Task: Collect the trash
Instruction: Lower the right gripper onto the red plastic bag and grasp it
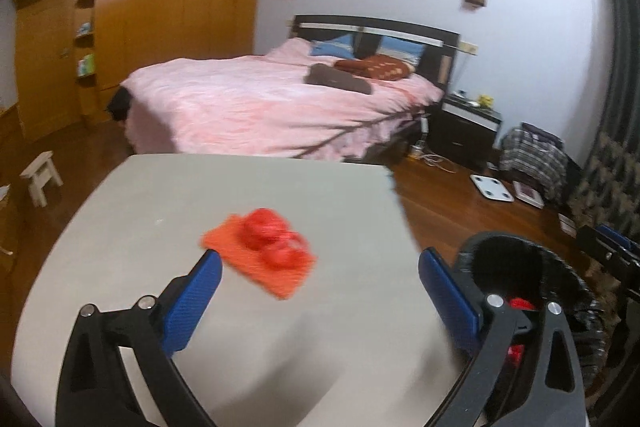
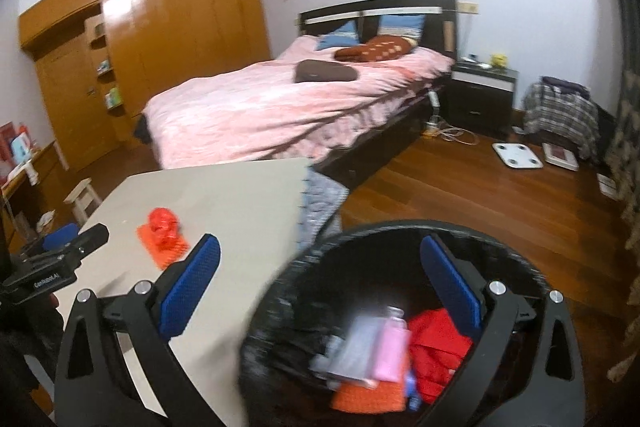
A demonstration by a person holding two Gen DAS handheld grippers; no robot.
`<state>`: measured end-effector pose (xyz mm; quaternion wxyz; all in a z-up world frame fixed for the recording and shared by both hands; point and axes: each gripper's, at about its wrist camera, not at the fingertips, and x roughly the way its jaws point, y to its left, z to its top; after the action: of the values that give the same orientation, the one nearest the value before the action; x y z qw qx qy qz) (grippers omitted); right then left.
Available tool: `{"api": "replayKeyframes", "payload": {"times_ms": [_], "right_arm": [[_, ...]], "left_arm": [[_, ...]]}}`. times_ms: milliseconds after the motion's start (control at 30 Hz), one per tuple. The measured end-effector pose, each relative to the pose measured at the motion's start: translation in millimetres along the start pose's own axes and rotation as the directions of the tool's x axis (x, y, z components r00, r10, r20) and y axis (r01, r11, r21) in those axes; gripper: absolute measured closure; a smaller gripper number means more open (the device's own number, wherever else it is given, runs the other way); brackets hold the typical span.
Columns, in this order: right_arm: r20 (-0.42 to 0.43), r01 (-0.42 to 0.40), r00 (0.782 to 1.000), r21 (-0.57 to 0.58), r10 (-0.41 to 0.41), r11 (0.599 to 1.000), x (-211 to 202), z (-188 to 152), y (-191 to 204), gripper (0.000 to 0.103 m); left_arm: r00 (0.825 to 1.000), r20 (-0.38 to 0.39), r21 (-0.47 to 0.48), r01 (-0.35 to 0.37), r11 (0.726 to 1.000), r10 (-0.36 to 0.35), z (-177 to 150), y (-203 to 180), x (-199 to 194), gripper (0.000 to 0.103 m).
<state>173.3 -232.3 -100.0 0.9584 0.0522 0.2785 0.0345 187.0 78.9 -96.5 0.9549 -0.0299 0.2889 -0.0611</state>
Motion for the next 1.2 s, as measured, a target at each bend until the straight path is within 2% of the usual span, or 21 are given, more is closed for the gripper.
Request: {"api": "replayKeyframes", "payload": {"times_ms": [267, 633, 967, 1200], "right_arm": [[-0.021, -0.109, 0.994, -0.055, 0.108, 0.992, 55, 15, 77, 0.005], [-0.096, -0.191, 0.979, -0.107, 0.181, 0.976, 144, 17, 159, 0.006], [-0.194, -0.228, 0.961, -0.146, 0.198, 0.963, 201, 0, 206, 0.006], [-0.234, -0.270, 0.945, -0.173, 0.227, 0.947, 219, -6, 224, 0.009]], "left_arm": [[0.995, 0.008, -0.041, -0.104, 0.994, 0.104, -4, 63, -1, 0.006], [0.973, 0.002, -0.095, -0.230, 0.968, 0.232, -8, 139, 14, 0.006], [0.964, -0.013, -0.144, -0.264, 0.954, 0.265, -11, 171, 27, 0.006], [0.962, -0.028, -0.152, -0.274, 0.950, 0.272, -14, 179, 37, 0.006]]}}
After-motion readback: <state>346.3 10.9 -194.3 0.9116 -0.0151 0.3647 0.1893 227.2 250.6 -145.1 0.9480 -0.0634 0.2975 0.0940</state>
